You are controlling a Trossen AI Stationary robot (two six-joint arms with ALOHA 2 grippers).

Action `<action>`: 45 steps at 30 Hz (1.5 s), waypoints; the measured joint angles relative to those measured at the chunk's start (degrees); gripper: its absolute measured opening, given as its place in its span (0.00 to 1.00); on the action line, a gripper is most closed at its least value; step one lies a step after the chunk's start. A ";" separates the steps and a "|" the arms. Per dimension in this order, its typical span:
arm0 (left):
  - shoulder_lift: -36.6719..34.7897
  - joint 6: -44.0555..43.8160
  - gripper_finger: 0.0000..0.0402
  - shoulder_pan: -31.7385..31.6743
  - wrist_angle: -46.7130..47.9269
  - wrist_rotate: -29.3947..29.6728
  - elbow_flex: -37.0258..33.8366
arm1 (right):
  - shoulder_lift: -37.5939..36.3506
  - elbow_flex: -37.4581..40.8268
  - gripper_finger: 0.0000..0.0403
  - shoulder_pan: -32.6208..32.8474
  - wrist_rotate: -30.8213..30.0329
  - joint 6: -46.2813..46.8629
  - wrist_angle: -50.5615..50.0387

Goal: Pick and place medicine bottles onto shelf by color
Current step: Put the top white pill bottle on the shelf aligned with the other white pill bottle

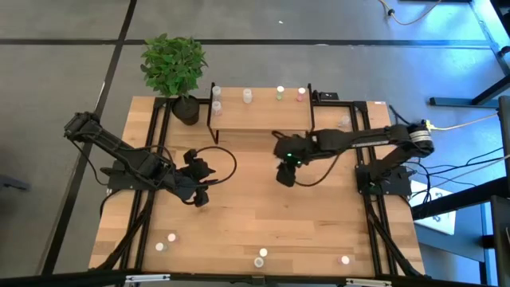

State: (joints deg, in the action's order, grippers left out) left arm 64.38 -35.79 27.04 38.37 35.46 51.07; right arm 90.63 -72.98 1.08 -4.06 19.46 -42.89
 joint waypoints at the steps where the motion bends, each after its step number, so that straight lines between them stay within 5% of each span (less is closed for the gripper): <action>1: 0.00 -0.03 0.34 0.01 0.00 0.02 0.00 | 1.44 -1.19 0.40 -0.02 1.40 -1.80 -0.09; 9: 0.00 -0.06 0.34 0.01 0.00 0.04 0.00 | 12.96 -8.74 0.40 -0.02 8.41 -12.22 1.39; 20: 0.00 -0.07 0.34 0.01 -0.02 0.07 0.00 | 22.72 -14.26 0.40 -0.22 8.87 -17.96 4.20; 45: 0.00 -0.07 0.34 0.01 0.19 0.07 0.01 | 28.41 -14.14 0.40 -3.23 9.75 -21.28 5.40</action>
State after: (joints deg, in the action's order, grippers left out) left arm 64.38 -35.86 27.05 38.56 35.53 51.08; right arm 119.04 -87.11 -2.15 5.69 -1.83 -37.50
